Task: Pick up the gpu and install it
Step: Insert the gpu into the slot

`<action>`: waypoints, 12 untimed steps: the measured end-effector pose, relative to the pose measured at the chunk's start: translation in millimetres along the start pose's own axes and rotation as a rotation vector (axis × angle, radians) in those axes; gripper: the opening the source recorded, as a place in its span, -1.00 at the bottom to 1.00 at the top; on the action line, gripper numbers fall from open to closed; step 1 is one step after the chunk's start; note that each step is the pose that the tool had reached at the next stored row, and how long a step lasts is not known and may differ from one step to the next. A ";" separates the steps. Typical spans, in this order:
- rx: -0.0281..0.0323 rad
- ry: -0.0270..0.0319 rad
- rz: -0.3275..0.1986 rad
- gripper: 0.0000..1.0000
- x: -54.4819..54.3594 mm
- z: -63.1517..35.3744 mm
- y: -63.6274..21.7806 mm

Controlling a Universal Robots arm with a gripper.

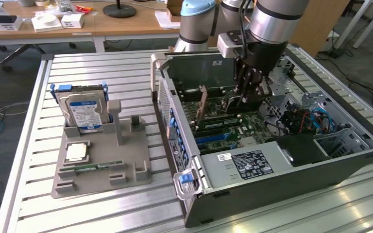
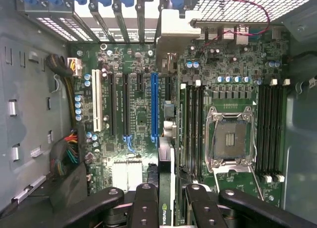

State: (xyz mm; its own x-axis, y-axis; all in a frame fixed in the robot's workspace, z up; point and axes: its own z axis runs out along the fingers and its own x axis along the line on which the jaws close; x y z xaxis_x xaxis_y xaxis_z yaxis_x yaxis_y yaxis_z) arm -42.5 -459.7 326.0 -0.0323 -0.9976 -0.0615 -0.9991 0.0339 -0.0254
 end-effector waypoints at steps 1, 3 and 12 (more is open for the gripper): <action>0.0000 -0.0001 0.000 -0.47 1.1 0.0 0.0; 0.0001 -0.0001 0.000 -0.47 3.1 -0.2 -0.1; 0.0001 -0.0001 0.000 -0.47 4.8 4.3 0.6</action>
State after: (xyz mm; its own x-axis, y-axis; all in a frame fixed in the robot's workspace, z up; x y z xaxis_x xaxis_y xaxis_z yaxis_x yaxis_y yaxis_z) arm -43.1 -464.2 321.3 -0.0323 -0.9976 -0.0615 -0.9991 0.0339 -0.0254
